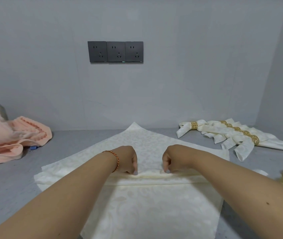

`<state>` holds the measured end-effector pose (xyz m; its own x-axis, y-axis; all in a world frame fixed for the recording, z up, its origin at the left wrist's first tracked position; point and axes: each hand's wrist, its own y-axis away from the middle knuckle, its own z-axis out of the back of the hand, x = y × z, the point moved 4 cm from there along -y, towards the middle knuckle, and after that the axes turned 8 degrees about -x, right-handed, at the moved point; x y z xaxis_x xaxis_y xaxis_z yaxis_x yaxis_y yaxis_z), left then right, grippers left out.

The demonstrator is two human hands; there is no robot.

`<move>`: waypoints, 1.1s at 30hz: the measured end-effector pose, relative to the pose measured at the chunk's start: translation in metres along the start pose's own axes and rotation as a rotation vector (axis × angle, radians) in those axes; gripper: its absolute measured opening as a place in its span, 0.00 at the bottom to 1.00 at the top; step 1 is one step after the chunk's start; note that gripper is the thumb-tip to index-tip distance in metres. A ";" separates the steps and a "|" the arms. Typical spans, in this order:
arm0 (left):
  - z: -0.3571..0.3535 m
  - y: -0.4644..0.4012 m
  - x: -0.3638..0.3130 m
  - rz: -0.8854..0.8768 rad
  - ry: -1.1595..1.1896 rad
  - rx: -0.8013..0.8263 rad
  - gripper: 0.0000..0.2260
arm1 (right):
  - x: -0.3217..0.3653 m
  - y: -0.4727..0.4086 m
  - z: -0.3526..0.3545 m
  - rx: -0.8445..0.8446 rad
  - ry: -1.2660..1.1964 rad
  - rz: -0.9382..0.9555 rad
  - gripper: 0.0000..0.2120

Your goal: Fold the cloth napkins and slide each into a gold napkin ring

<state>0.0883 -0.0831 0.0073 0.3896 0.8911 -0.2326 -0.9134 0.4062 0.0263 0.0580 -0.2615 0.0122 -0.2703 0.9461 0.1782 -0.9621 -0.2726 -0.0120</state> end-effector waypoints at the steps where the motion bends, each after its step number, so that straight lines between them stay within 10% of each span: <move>1: -0.002 0.001 0.000 -0.015 -0.002 -0.002 0.04 | -0.001 -0.002 -0.002 -0.003 -0.009 -0.005 0.05; 23: -0.020 0.064 -0.011 -0.204 -0.246 -0.172 0.10 | 0.026 0.057 -0.032 -0.174 0.310 0.127 0.07; 28: -0.040 0.087 -0.013 -0.163 -0.229 -0.180 0.26 | 0.031 0.073 -0.040 -0.254 0.239 0.170 0.22; 33: -0.053 0.087 -0.017 -0.171 -0.362 -0.189 0.33 | 0.050 0.071 -0.043 -0.245 0.176 0.251 0.13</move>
<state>-0.0036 -0.0738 -0.0379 0.5227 0.8411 0.1388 -0.8243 0.5403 -0.1695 -0.0258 -0.2258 -0.0217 -0.4801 0.8767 -0.0313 -0.8398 -0.4696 -0.2725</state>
